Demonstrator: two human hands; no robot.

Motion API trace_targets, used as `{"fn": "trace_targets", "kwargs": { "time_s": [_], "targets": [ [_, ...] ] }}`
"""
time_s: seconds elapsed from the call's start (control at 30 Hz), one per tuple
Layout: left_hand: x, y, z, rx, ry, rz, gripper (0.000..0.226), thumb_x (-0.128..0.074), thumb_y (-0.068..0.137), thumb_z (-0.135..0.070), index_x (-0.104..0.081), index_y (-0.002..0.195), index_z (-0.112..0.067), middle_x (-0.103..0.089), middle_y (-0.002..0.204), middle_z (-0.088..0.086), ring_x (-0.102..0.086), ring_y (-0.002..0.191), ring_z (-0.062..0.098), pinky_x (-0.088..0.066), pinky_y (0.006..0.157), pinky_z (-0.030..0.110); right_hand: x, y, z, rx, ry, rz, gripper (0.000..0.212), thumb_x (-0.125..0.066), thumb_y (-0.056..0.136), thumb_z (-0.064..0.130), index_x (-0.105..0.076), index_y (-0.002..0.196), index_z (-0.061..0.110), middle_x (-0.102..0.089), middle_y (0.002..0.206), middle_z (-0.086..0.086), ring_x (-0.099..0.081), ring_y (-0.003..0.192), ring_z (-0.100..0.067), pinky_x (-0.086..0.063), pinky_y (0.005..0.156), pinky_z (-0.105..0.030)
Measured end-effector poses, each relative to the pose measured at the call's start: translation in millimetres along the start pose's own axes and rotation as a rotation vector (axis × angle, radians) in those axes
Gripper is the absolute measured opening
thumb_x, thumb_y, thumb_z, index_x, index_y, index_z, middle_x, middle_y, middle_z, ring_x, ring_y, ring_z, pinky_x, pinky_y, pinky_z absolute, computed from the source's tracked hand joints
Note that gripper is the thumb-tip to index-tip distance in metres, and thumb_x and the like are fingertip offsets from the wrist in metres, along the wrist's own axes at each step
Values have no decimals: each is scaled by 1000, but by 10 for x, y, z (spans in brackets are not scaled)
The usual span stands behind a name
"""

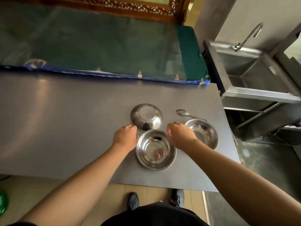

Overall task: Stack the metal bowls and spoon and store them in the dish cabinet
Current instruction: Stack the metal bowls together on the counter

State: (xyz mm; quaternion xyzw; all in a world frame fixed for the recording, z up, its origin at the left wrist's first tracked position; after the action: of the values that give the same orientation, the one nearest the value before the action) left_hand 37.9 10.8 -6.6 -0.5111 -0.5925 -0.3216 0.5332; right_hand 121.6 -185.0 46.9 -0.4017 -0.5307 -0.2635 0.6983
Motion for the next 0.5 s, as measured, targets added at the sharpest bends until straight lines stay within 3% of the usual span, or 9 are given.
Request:
{"fn": "trace_targets", "kwargs": {
  "time_s": [0.27,0.5],
  "targets": [
    [-400,-158,-30,182,-81,94,25,-57,92,-24,-63,114,-12,-68,112,9,-65,102,32,-53,79,39,-457,99,-269,-48,47,89,16,-52,92,16,-57,106,11,-63,106,-12,-65,90,-36,-54,77,-42],
    [-639,-242,-133,341,-313,63,26,-62,91,-15,-60,116,-10,-68,109,13,-64,100,36,-50,80,39,-735,176,-548,-146,200,161,41,-47,100,43,-53,121,9,-69,109,-16,-65,100,-39,-54,82,-44]
  ]
}}
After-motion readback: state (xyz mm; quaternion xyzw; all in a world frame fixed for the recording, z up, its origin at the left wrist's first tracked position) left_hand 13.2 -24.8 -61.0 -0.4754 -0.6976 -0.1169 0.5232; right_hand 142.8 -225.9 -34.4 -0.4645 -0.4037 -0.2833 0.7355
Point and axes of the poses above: each hand's wrist, its own y-axis towards the middle knuckle, its own x-axis out of the back of the hand, z = x × y, the point moved 4 cm from there along y, towards the middle knuckle
